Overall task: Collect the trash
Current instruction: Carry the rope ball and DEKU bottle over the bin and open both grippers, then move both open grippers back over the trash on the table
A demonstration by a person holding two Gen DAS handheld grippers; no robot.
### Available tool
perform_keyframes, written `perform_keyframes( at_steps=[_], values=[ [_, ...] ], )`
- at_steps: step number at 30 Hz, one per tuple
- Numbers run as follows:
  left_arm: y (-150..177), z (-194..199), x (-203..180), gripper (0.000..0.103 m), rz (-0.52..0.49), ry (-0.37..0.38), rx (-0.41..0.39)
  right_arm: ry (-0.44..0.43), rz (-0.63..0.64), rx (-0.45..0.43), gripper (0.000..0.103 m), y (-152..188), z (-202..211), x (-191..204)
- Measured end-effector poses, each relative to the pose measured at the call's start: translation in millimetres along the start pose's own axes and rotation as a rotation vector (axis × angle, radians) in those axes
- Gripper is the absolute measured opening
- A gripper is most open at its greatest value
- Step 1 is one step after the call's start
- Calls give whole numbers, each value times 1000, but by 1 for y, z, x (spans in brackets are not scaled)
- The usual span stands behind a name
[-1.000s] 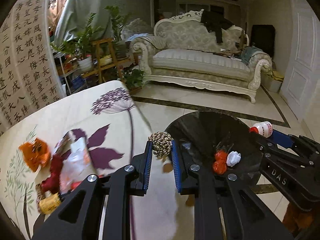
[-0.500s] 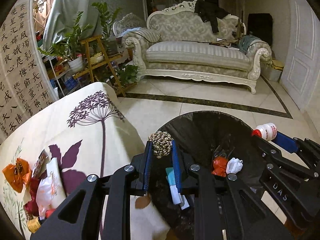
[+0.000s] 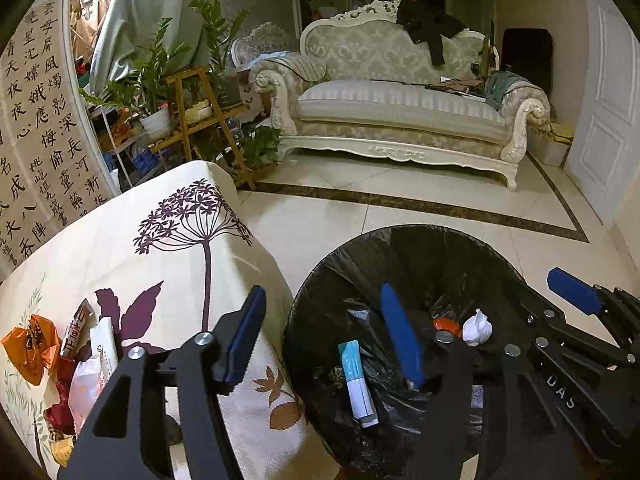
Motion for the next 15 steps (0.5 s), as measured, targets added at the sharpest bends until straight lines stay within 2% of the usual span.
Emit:
perform_keyframes(
  at_steps=[5, 15],
  values=[
    [-2, 2, 1, 71, -1, -10, -14, 6, -8, 3, 49, 1, 4, -2],
    [-2, 22, 21, 75, 20, -34, -24, -18, -10, 3, 50, 3, 15, 12]
  ],
)
Point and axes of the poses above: each gripper's, at about its wrist camera, not at the fingertips, and z roughly against the way its jaws point, x to its left, y to its underside, the point moved 1 cm from there along -z, roughly the way its jaws point, and after that the axes turned 15 degrees about -x, right-handed, at the moved point
